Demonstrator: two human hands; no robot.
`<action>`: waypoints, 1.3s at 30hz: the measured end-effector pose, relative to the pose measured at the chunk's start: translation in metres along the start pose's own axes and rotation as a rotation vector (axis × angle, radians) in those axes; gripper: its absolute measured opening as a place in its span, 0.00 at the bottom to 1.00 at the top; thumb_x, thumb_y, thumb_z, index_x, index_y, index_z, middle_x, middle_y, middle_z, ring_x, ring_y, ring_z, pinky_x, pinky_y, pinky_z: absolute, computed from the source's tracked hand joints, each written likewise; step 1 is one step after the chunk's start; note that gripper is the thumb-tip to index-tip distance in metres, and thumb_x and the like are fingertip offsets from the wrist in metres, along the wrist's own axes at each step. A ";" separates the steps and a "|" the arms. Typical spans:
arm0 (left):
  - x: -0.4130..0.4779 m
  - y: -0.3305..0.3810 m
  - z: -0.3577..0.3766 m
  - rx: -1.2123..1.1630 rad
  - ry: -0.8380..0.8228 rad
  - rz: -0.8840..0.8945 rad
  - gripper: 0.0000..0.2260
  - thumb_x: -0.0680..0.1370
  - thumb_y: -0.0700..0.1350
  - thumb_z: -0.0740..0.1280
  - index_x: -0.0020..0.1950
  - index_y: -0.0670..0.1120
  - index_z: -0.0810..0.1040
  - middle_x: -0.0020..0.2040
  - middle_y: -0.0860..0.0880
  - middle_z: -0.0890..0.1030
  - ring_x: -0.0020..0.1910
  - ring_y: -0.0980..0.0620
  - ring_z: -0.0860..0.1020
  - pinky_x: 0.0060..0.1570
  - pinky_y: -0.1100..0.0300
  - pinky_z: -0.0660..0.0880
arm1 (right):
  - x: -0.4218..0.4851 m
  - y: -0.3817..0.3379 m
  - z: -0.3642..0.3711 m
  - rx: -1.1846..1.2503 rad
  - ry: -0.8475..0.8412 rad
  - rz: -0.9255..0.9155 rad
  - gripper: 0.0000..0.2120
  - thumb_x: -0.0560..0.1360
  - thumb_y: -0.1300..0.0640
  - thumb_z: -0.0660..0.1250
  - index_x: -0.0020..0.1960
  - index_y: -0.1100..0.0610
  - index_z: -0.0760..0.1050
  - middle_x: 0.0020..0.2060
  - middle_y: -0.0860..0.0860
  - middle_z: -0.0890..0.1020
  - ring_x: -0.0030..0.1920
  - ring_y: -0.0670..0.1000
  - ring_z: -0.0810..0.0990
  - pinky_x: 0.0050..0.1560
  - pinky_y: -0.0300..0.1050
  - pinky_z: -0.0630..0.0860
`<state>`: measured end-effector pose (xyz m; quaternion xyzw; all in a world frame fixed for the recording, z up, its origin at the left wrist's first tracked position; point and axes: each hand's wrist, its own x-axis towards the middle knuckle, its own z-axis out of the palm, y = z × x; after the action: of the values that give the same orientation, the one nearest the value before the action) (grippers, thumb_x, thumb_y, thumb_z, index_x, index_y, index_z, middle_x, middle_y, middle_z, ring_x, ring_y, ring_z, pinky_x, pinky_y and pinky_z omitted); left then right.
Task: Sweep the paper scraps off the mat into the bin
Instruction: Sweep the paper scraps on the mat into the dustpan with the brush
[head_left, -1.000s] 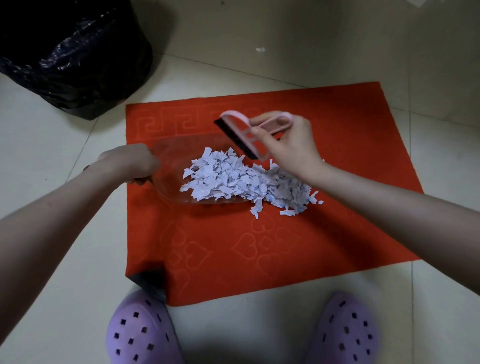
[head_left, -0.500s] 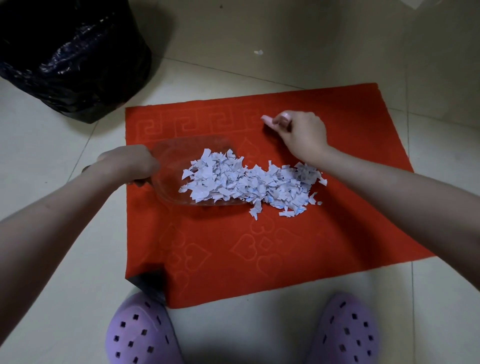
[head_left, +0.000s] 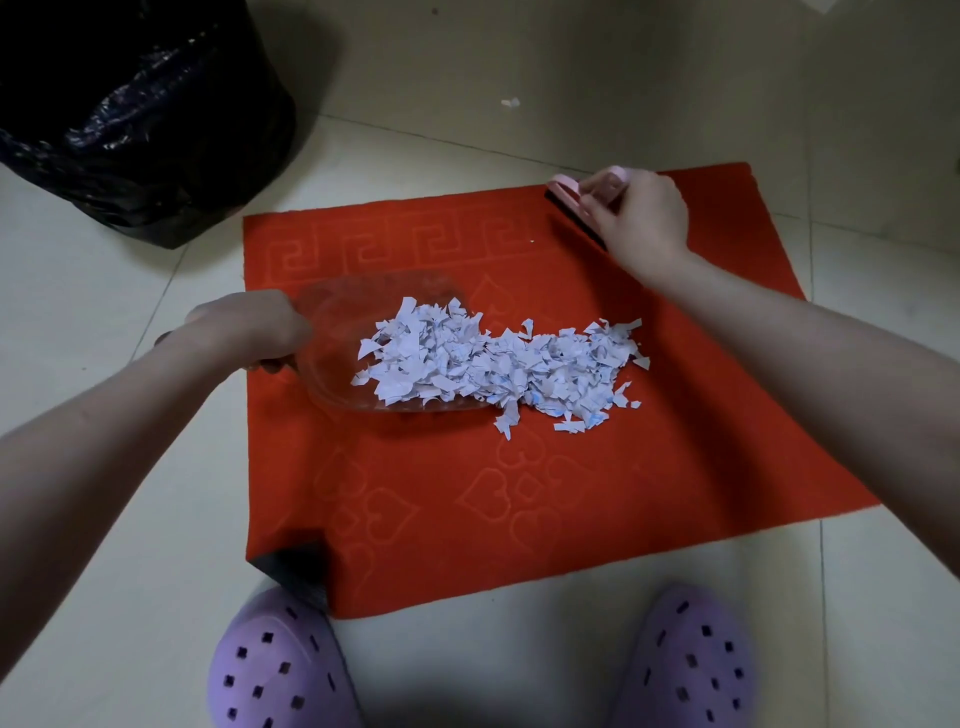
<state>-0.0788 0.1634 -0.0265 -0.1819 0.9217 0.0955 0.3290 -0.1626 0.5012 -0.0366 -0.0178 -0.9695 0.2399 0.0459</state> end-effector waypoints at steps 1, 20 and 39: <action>0.000 0.000 0.000 0.001 -0.004 0.000 0.13 0.74 0.42 0.59 0.30 0.42 0.74 0.23 0.47 0.73 0.24 0.50 0.69 0.29 0.61 0.66 | 0.003 -0.003 0.002 -0.027 -0.026 -0.004 0.13 0.74 0.46 0.65 0.53 0.50 0.81 0.49 0.53 0.84 0.52 0.57 0.81 0.47 0.46 0.73; 0.000 0.000 -0.002 0.003 -0.014 0.004 0.14 0.73 0.42 0.58 0.28 0.42 0.74 0.20 0.47 0.74 0.23 0.49 0.70 0.29 0.62 0.66 | -0.015 0.009 -0.005 -0.036 -0.135 -0.083 0.09 0.74 0.50 0.68 0.53 0.47 0.82 0.51 0.49 0.84 0.54 0.54 0.80 0.50 0.48 0.76; -0.002 -0.001 -0.004 0.001 -0.032 0.020 0.13 0.74 0.42 0.59 0.31 0.41 0.75 0.23 0.46 0.74 0.25 0.48 0.70 0.29 0.60 0.66 | -0.077 0.027 -0.040 0.082 -0.029 -0.070 0.19 0.72 0.38 0.61 0.49 0.50 0.82 0.44 0.51 0.85 0.46 0.54 0.83 0.46 0.50 0.77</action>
<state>-0.0794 0.1618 -0.0222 -0.1710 0.9181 0.1014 0.3430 -0.0815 0.5396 -0.0200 0.0215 -0.9596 0.2777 0.0408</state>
